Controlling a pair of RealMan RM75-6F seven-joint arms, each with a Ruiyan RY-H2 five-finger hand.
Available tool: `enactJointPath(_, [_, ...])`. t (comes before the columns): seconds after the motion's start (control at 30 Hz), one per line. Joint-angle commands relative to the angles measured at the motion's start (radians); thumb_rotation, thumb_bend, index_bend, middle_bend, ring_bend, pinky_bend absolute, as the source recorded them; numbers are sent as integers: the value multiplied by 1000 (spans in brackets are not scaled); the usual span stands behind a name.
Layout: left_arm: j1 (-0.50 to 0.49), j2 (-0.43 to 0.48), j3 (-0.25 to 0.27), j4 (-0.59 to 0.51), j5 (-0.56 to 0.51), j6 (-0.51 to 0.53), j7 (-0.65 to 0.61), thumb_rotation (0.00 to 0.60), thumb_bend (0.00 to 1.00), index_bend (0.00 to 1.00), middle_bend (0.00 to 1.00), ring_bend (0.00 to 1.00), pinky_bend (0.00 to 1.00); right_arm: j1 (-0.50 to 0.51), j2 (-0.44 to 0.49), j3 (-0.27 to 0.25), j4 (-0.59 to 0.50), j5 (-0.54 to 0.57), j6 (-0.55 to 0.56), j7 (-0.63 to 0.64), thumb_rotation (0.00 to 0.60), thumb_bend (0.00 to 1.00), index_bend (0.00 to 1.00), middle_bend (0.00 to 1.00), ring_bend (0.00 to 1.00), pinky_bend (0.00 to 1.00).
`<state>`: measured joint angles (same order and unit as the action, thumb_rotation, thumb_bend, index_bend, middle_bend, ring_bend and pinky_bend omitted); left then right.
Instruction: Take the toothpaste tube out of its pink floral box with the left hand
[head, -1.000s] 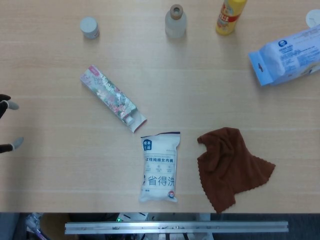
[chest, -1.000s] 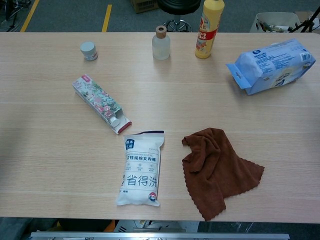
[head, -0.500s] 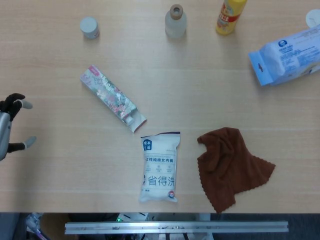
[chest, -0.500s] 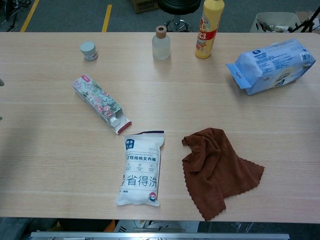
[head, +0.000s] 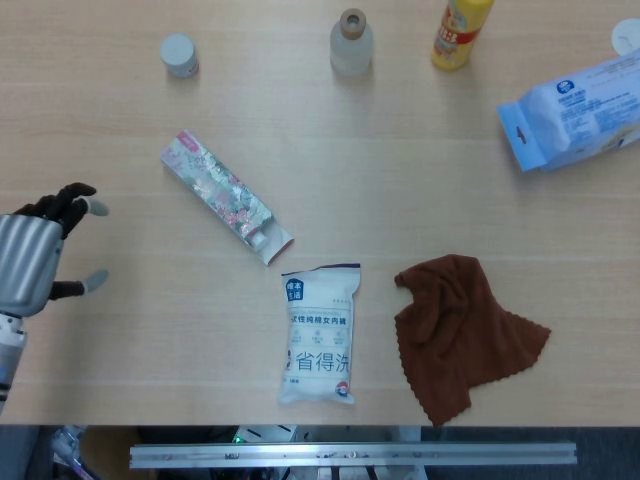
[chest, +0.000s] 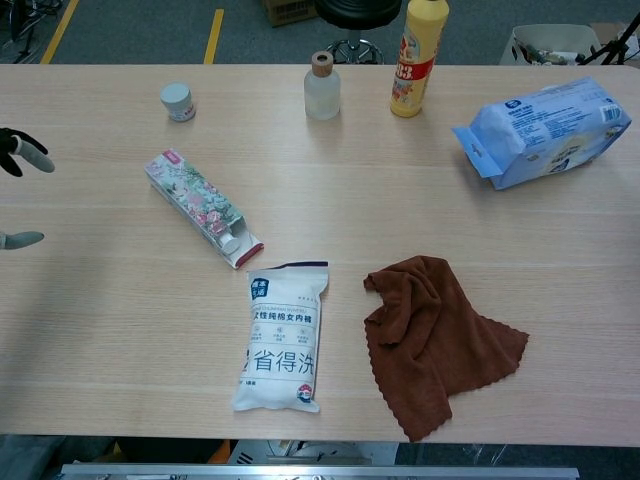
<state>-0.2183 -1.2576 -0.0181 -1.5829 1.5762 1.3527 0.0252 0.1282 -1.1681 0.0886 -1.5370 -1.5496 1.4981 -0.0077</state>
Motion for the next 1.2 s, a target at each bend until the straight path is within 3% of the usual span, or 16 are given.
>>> enactJointPath(0.03, [-49, -39, 7, 56, 67, -25, -95, 600, 76, 318, 265, 352, 527, 5, 15, 14, -14, -4, 12, -4, 600, 197, 505, 420, 277, 339])
enactJointPath(0.2, [-114, -122, 21, 169, 161, -32, -204, 600, 77, 265, 238, 326, 525, 16, 39, 34, -33, -4, 20, -7, 600, 197, 505, 419, 278, 388])
enactJointPath(0.33, [-167, -182, 30, 239, 200, -60, -257, 600, 76, 223, 192, 244, 507, 18, 45, 42, -33, -1, 28, 1, 600, 197, 505, 420, 278, 401])
enactJointPath(0.6, [-270, -264, 57, 348, 271, -117, -265, 600, 76, 145, 88, 126, 371, 4, 48, 35, -26, 11, 37, 0, 600, 197, 504, 420, 278, 401])
enactJointPath(0.9, [-373, -274, 69, 383, 278, -187, -338, 600, 76, 145, 100, 127, 374, -35, 50, 13, -57, 9, 78, -46, 600, 197, 505, 420, 278, 401])
enactJointPath(1.03, [-425, -276, 74, 403, 278, -208, -445, 600, 76, 225, 176, 178, 384, -60, 51, 3, -73, 11, 104, -66, 600, 197, 505, 420, 278, 401])
enactJointPath(1.2, [-482, -284, 76, 450, 279, -243, -473, 600, 76, 234, 176, 180, 385, -87, 51, -6, -86, 14, 129, -77, 600, 197, 504, 420, 277, 401])
